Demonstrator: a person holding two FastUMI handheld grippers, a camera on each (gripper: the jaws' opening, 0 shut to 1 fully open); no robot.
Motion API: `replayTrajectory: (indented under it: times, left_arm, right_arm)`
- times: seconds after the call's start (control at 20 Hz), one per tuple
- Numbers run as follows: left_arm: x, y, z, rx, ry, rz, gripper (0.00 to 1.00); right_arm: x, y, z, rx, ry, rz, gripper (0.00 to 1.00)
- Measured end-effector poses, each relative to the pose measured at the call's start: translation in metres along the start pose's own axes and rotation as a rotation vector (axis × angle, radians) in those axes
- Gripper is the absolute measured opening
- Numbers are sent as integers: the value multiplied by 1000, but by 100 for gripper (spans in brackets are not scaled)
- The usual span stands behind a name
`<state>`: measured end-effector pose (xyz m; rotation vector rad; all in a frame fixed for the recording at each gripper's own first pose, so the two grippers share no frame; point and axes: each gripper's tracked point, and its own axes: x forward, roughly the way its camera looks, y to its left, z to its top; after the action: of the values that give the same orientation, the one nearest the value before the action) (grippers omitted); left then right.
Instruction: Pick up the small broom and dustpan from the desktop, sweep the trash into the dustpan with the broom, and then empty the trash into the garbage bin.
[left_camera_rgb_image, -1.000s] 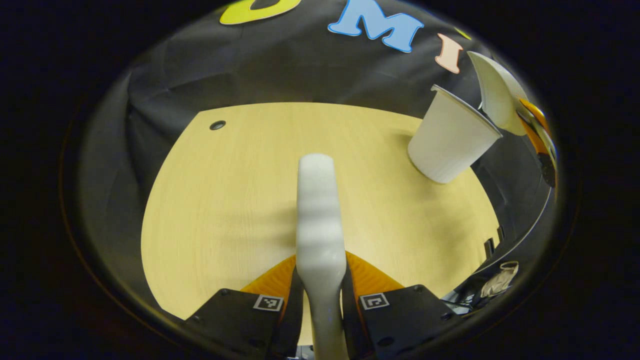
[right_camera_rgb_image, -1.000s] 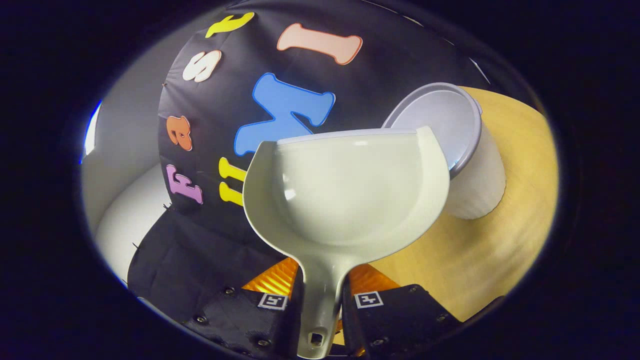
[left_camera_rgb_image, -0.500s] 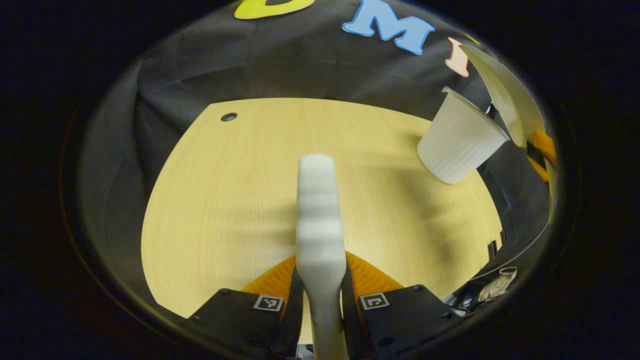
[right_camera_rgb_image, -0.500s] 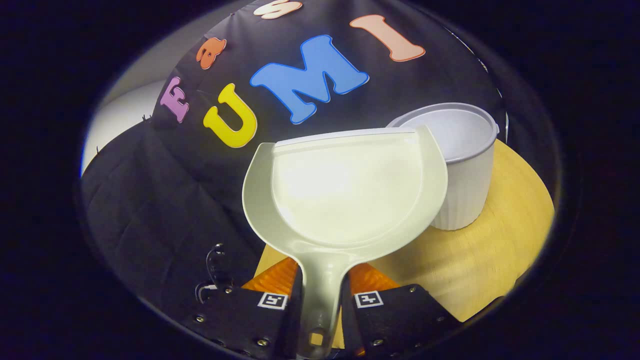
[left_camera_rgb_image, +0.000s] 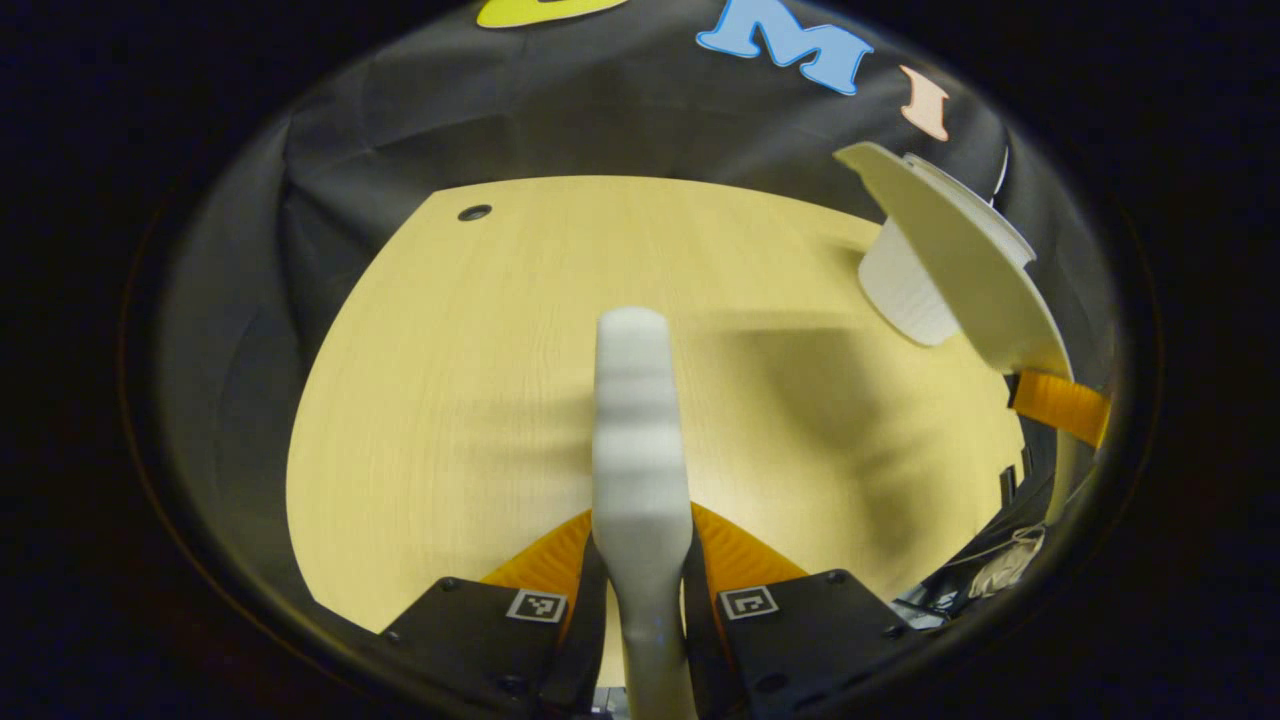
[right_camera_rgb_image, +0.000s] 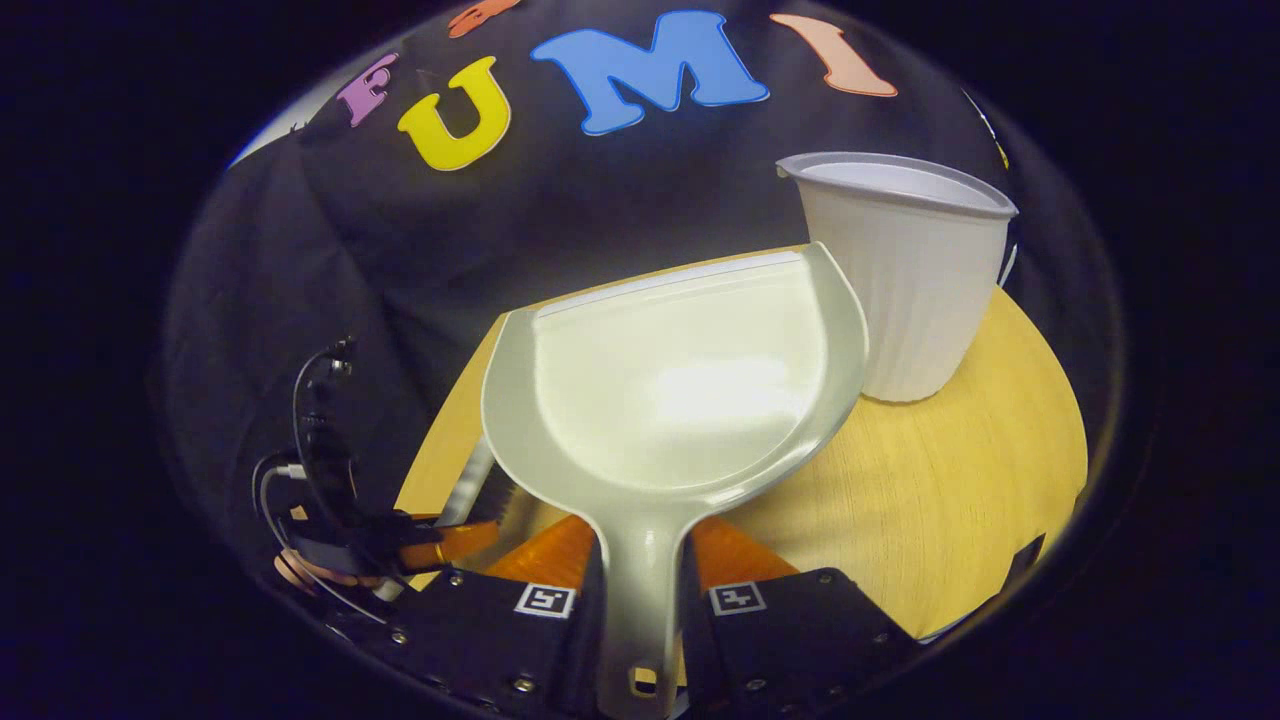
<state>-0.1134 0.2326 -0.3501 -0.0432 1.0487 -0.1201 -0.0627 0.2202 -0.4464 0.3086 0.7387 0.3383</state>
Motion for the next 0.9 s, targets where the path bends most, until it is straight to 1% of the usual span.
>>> replayTrajectory:
  times: [0.2,0.25,0.5,0.65,0.7,0.75,0.9]
  left_arm:
    - [4,8,8,-4,11,12,43]
    - [0,-2,10,-5,18,13,43]
    - [-4,10,31,3,62,16,43]
    - [-16,6,53,16,84,18,43]
    - [-19,5,58,15,86,15,41]
    - [-22,5,64,14,90,12,39]
    - [-26,8,68,8,96,16,41]
  right_arm:
    - [14,-15,-32,18,77,-53,34]
    - [16,-16,-39,28,92,-62,34]
    - [28,-19,-72,73,165,-116,34]
    - [30,-20,-81,135,194,-123,35]
    - [30,-23,-84,145,204,-128,35]
    - [30,-23,-84,147,210,-133,34]
    - [30,-23,-84,144,217,-146,34]
